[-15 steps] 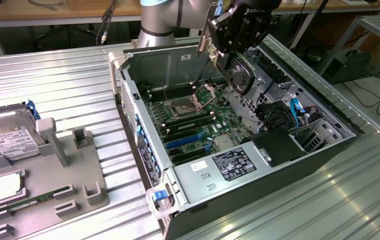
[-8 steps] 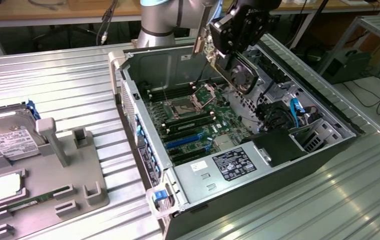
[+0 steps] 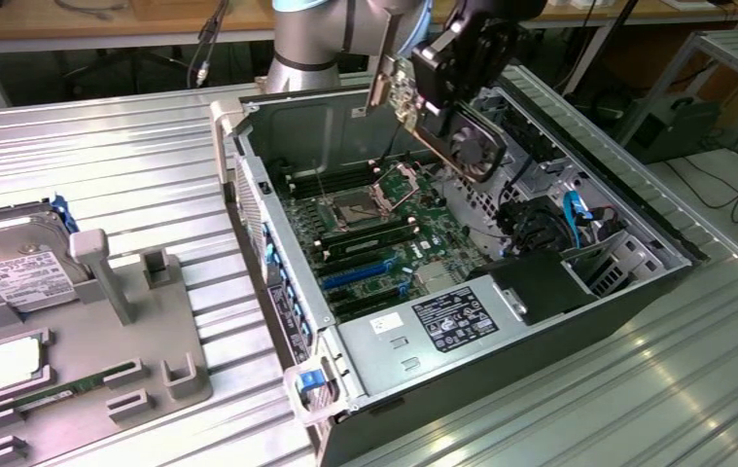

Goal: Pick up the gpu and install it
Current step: 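Insert the gpu into the slot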

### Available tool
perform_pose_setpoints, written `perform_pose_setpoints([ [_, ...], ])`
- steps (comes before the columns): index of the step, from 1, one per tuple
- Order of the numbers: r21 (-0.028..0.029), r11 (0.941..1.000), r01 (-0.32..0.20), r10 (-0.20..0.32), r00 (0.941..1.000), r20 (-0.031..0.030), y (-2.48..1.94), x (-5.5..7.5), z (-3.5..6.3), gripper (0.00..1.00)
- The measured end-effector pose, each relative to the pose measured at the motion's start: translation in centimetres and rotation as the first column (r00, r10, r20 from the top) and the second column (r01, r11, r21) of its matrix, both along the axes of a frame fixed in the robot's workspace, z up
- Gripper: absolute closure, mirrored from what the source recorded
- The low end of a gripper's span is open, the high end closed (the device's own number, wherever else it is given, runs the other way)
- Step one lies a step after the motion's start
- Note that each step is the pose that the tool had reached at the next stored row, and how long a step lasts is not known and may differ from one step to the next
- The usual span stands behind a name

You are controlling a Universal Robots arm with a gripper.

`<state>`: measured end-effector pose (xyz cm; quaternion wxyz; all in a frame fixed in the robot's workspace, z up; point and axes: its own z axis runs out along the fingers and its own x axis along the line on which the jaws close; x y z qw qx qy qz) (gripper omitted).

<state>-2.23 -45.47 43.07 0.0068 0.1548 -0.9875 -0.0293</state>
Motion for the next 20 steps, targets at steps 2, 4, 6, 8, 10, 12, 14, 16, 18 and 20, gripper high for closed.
perform_pose_setpoints([
  [2,0.0000,0.9995,-0.032,0.032,0.9995,0.0000,0.00,0.00,0.00,0.72],
  [4,0.0000,0.9987,-0.052,0.052,0.9987,0.0000,0.00,0.00,0.00,0.72],
  [6,0.0000,0.9968,-0.080,0.080,0.9968,0.0000,0.00,0.00,0.00,0.72],
  [8,0.0000,0.9944,-0.106,0.106,0.9944,0.0000,0.00,0.00,0.00,0.72],
  [10,0.0000,0.9916,-0.129,0.129,0.9916,0.0001,0.00,0.00,0.00,0.72],
  [12,-0.0001,0.9885,-0.151,0.151,0.9885,0.0000,0.00,0.00,0.00,0.72],
  [14,0.0001,0.9850,-0.173,0.173,0.9850,0.0000,0.00,0.00,-0.01,0.72],
  [16,0.0000,0.9811,-0.193,0.193,0.9811,0.0000,0.00,0.00,-0.01,0.72],
  [18,0.0000,0.9769,-0.214,0.214,0.9769,0.0000,0.00,0.00,-0.01,0.72],
  [20,0.0000,0.9721,-0.235,0.235,0.9721,0.0000,0.00,0.00,-0.01,0.72],
])
